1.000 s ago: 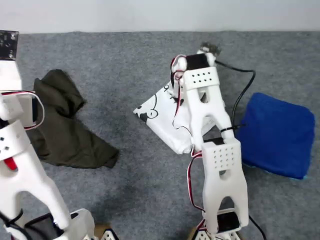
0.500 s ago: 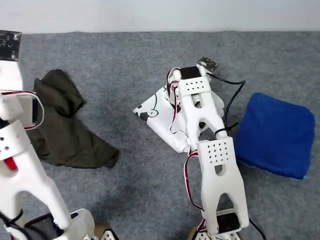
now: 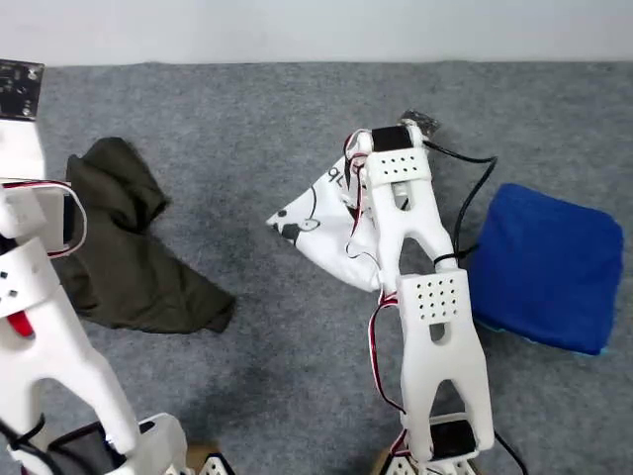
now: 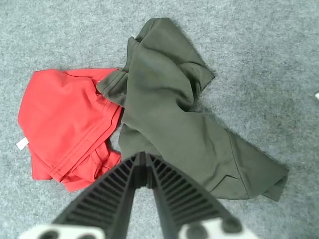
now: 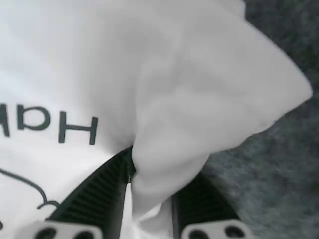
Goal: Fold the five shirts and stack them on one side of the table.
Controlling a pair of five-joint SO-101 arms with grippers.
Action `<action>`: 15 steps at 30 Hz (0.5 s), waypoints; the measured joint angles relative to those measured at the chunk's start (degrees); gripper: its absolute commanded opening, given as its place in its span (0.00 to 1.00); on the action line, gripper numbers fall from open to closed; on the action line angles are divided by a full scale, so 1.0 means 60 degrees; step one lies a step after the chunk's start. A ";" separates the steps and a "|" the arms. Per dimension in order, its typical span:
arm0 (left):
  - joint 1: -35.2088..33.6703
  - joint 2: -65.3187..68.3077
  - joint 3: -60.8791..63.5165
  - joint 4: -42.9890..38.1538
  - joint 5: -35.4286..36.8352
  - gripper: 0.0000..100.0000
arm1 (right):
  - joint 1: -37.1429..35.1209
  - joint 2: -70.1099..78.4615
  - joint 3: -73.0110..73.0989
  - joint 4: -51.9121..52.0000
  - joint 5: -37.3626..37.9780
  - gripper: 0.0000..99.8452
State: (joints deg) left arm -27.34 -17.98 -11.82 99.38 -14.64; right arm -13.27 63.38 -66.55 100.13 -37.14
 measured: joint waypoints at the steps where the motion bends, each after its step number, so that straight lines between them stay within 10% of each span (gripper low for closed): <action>1: 0.0000 0.0000 0.0000 0.0000 0.0000 0.00 | 0.0000 -0.0103 -0.0029 0.0029 0.0366 0.01; 15: 0.0000 0.0000 0.0000 0.0000 0.0000 0.00 | 0.0923 -0.5905 0.3780 0.0059 0.4176 0.01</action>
State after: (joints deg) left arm -27.34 -17.98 -11.82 99.38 -14.64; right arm -7.74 27.96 -43.87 100.48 -12.09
